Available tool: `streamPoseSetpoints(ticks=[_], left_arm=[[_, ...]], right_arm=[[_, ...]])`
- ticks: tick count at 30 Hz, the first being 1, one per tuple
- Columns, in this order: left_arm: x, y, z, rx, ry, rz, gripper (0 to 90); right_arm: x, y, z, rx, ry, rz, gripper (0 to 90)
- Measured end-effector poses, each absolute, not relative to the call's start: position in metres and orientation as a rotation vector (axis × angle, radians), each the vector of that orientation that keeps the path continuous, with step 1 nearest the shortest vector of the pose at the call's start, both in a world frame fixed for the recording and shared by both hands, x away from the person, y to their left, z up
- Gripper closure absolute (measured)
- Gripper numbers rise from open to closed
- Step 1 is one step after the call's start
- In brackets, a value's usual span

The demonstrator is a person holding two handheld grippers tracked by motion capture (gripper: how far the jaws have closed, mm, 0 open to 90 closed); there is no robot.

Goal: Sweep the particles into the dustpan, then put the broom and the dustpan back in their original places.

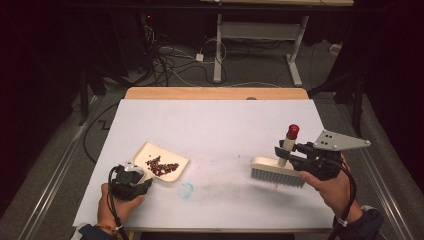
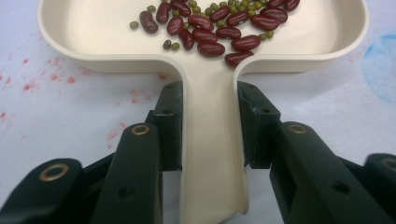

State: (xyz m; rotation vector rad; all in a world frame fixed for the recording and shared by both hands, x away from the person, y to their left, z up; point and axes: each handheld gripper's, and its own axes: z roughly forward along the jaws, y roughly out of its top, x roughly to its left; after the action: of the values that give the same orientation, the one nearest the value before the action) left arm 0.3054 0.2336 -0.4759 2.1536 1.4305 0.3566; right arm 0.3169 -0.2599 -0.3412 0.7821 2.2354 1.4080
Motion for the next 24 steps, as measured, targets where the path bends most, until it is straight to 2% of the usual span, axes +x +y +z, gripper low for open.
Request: streamPoseSetpoints(ticks=[3,5,8,12,16,18,24], left_arm=[[0.305,0.233,-0.477,2.12,1.459,0.334,62.0],[0.302,0.23,-0.476,2.096,1.463,0.327,53.6],[0.296,0.226,-0.477,2.096,1.426,0.287,48.0],[0.29,0.226,-0.473,2.086,1.389,0.31,42.8],[0.286,0.229,-0.467,2.065,1.311,0.418,33.3],[0.284,0.229,-0.465,2.053,1.255,0.477,25.8],[0.282,0.225,-0.459,2.015,1.114,0.606,20.7]], right_arm=[[0.321,-0.263,-0.343,0.79,2.308,1.381,70.2],[0.326,-0.263,-0.346,0.791,2.376,1.355,70.1],[0.333,-0.263,-0.353,0.783,2.414,1.34,70.1],[0.347,-0.265,-0.362,0.858,2.39,1.344,70.0],[0.361,-0.266,-0.365,0.899,2.376,1.362,70.0],[0.367,-0.264,-0.366,0.9,2.388,1.362,69.8],[0.386,-0.257,-0.371,0.949,2.368,1.326,68.1]])
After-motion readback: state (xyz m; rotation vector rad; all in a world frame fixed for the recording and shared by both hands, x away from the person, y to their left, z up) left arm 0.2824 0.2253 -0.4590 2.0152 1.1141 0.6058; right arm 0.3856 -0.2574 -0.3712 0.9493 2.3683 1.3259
